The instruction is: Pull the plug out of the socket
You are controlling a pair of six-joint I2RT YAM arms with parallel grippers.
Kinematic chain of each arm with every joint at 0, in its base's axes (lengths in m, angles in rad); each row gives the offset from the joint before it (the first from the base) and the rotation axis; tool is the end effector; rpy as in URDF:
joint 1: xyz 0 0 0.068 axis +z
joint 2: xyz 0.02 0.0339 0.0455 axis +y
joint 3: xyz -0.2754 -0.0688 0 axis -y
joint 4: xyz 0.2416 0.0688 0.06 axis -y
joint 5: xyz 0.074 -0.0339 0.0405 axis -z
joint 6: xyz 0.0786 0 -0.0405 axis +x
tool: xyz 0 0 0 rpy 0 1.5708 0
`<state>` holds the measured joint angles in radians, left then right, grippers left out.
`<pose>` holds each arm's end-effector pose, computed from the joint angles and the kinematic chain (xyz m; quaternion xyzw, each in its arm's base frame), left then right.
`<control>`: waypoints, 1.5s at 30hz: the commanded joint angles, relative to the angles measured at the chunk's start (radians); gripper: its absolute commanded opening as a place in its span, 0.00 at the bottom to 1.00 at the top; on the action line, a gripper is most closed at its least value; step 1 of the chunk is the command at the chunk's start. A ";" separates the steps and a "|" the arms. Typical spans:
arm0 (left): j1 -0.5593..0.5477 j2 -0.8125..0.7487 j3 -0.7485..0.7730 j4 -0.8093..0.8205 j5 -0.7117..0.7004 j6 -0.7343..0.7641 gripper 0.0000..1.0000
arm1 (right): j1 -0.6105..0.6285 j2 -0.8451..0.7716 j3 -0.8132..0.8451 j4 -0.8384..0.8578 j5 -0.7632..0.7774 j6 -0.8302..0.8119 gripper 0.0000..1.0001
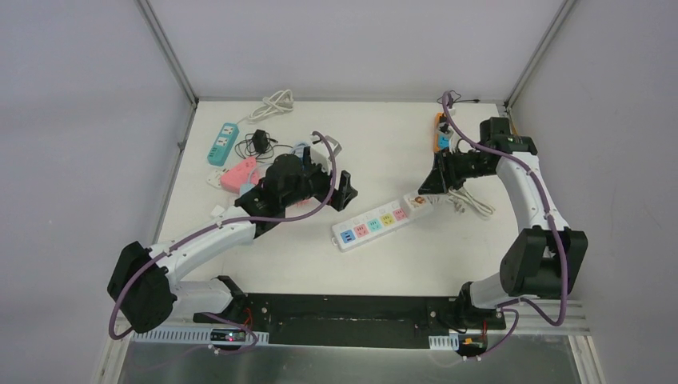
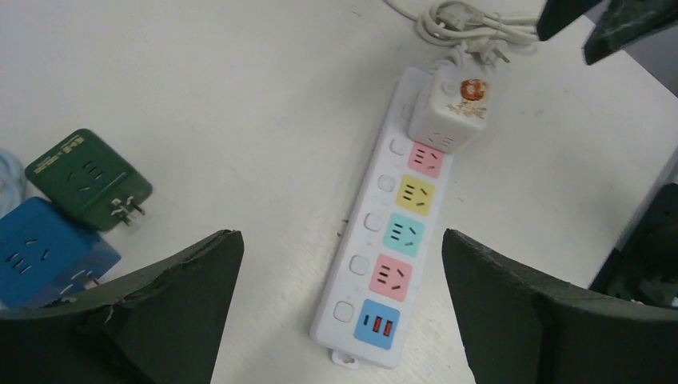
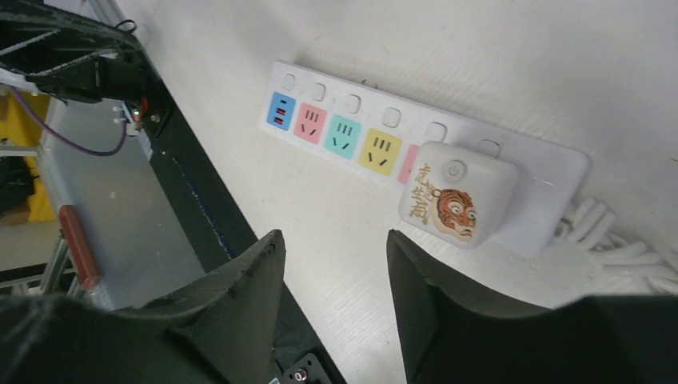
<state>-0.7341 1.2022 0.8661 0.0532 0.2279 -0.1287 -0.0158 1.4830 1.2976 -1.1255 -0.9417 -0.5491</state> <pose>0.2207 -0.2230 0.3053 0.3020 0.7381 -0.3320 0.5038 0.2762 0.0592 0.2861 -0.2896 0.8370 0.3998 0.2363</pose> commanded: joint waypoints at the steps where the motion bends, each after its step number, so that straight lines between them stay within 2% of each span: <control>1: 0.000 -0.005 -0.070 0.207 -0.165 -0.039 0.99 | 0.014 -0.064 0.043 0.061 0.153 0.069 0.56; 3: 0.000 -0.008 -0.112 0.277 -0.186 -0.093 0.99 | 0.040 -0.075 0.038 0.072 0.227 0.078 0.59; 7: -0.001 0.000 -0.173 0.382 -0.123 -0.162 0.99 | 0.097 -0.093 0.017 0.106 0.338 0.111 0.62; 12: 0.000 0.025 -0.183 0.384 -0.026 -0.193 0.96 | 0.146 -0.099 -0.003 0.134 0.418 0.144 0.65; 17: -0.002 0.039 -0.185 0.387 -0.001 -0.236 0.95 | 0.188 -0.105 -0.044 0.198 0.523 0.216 0.67; 18: -0.002 0.040 -0.187 0.389 -0.001 -0.242 0.95 | 0.195 -0.104 -0.051 0.212 0.539 0.234 0.93; 19: -0.001 0.041 -0.189 0.391 -0.001 -0.247 0.95 | 0.202 -0.104 -0.060 0.232 0.555 0.253 0.99; 25: -0.003 0.054 -0.213 0.417 -0.006 -0.283 0.95 | 0.214 -0.091 -0.087 0.273 0.552 0.303 1.00; 30: -0.011 0.067 -0.224 0.424 -0.010 -0.293 0.95 | 0.243 -0.072 -0.129 0.343 0.645 0.361 1.00; 45: -0.017 0.074 -0.258 0.451 -0.022 -0.307 0.95 | 0.325 0.004 -0.155 0.407 0.762 0.357 0.99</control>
<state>-0.7406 1.2747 0.6174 0.4438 0.2100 -0.4133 0.2848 1.4666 1.1378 -0.7582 -0.2348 -0.2035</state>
